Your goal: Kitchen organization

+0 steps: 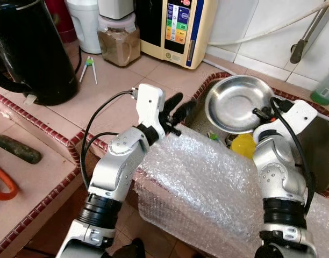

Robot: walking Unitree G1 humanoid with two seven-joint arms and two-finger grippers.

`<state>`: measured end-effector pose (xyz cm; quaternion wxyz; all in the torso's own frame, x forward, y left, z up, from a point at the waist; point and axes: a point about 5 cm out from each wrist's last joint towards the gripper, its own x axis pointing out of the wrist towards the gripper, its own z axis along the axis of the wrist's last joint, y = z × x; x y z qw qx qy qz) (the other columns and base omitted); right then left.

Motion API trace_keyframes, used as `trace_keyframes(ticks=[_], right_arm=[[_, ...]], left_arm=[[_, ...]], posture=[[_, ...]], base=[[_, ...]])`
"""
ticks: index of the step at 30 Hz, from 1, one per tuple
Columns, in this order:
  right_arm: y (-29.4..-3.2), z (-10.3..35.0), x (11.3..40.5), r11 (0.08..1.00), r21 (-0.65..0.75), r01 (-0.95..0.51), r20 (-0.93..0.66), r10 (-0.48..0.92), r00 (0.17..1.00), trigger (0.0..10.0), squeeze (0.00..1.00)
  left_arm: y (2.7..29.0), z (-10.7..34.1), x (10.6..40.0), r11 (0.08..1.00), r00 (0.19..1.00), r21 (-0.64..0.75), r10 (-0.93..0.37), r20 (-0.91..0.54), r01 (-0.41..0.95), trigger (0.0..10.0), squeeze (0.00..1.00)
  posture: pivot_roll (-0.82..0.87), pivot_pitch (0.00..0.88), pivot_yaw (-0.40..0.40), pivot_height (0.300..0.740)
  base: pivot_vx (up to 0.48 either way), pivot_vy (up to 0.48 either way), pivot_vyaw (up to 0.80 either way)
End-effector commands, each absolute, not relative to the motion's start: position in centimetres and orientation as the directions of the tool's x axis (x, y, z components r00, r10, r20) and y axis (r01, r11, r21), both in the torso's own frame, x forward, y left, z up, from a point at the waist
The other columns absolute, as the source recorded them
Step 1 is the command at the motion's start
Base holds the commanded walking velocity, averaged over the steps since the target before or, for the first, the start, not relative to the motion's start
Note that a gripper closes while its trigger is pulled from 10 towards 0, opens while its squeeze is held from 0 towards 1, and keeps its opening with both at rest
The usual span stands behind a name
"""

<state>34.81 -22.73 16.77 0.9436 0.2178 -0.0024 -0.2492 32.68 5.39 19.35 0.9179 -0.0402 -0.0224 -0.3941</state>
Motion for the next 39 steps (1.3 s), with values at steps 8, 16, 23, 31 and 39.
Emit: trace_keyframes(ticks=[8,16,23,31,39], right_arm=[[-25.0,15.1,34.3,0.714,0.354,0.604,-0.169,-0.586,0.792,0.0,0.0],[-25.6,14.0,34.2,0.717,0.288,0.635,-0.209,-0.6,0.772,10.0,1.0],[-25.7,13.4,34.1,0.704,0.287,0.65,-0.24,-0.604,0.76,10.0,1.0],[-25.0,14.1,34.5,0.754,0.256,0.604,-0.193,-0.573,0.797,10.0,1.0],[-21.8,17.2,35.0,0.906,0.227,0.358,0.013,-0.37,0.929,10.0,1.0]], left_arm=[[4.7,18.5,31.8,0.601,0.601,0.025,-0.798,-0.038,0.799,10.0,1.0],[4.7,18.1,31.7,0.589,0.591,0.053,-0.803,-0.072,0.807,10.0,1.0],[4.6,17.8,31.4,0.574,0.576,0.057,-0.812,-0.094,0.817,10.0,1.0],[4.6,17.7,31.4,0.564,0.569,0.072,-0.816,-0.104,0.822,10.0,1.0],[5.8,20.1,32.7,0.696,0.694,0.09,-0.718,0.056,0.713,10.0,1.0]], posture=[[0.06,0.109,-0.015,0.74],[0.05,0.114,-0.017,0.74],[0.05,0.116,-0.018,0.74],[0.05,0.114,-0.018,0.74],[0.05,0.113,-0.027,0.74]], base=[[0.0,0.0,0.0],[0.0,0.0,0.0],[0.0,0.0,0.0],[0.0,0.0,0.0],[0.0,0.0,0.0]])
